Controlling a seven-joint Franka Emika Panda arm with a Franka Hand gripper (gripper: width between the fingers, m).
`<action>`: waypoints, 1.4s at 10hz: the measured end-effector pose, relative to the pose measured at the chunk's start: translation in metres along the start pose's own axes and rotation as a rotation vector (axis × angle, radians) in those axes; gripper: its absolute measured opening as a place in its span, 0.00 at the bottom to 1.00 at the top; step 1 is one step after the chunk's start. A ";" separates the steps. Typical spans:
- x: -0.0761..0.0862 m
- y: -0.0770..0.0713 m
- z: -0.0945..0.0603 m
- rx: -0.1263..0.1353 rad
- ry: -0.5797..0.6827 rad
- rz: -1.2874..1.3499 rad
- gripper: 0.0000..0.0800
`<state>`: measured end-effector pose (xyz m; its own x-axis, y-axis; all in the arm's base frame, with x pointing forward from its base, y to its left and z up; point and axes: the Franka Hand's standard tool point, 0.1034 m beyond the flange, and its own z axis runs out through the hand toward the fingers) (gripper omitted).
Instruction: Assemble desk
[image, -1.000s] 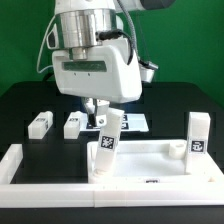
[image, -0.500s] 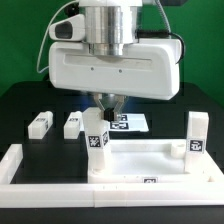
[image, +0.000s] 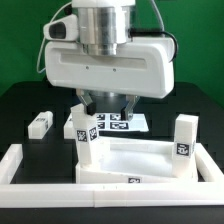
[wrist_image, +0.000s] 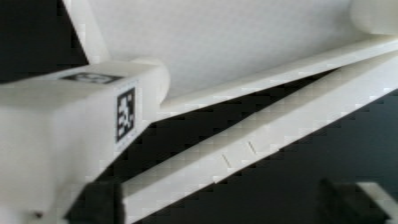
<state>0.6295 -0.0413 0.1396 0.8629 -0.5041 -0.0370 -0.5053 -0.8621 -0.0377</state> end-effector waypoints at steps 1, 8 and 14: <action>0.000 0.000 -0.008 0.002 -0.013 0.002 0.71; -0.003 0.047 0.004 -0.021 -0.040 0.035 0.81; -0.009 0.051 0.024 -0.021 0.001 0.045 0.66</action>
Offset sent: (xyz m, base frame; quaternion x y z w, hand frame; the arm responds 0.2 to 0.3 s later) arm -0.0092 -0.0094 -0.0003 -0.0191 0.0037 -0.0003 0.9998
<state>0.5957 -0.0797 0.1140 0.8392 -0.5426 -0.0368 -0.5434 -0.8393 -0.0149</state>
